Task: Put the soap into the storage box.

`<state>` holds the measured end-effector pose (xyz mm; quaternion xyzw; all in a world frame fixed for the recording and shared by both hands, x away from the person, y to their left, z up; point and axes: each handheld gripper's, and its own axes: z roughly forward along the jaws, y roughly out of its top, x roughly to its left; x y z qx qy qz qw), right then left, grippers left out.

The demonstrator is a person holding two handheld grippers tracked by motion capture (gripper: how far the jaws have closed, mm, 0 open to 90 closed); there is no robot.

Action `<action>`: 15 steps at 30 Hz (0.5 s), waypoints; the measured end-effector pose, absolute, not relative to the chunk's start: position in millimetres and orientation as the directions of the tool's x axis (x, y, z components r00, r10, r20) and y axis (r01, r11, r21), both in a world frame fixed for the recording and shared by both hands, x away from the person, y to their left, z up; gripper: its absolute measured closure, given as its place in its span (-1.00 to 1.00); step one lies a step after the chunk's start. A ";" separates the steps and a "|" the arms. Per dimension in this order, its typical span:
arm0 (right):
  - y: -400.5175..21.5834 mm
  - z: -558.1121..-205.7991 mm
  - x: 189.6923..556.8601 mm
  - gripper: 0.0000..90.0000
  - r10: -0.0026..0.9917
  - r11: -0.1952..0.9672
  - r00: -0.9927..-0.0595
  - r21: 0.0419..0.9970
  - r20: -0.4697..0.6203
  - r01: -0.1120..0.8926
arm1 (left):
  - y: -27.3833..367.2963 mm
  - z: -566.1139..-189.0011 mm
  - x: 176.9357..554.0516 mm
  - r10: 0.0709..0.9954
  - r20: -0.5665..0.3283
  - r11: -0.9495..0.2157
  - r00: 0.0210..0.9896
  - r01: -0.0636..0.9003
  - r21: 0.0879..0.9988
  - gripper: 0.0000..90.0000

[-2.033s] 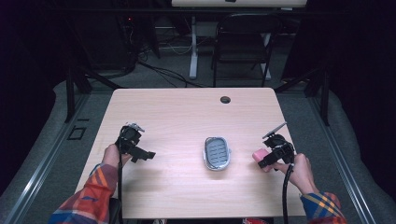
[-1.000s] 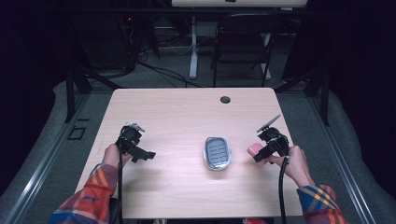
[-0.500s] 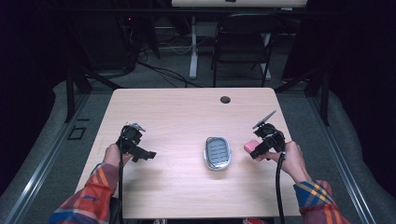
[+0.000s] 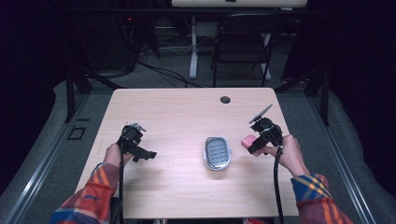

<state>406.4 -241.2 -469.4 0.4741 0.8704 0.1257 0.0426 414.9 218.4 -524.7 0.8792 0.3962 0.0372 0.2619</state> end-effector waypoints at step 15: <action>-219.7 -450.1 413.5 -0.18 0.807 0.568 -0.590 0.253 0.016 0.783 | 218.1 -524.8 415.6 0.717 -0.138 -0.550 0.683 0.676 0.490 -1.00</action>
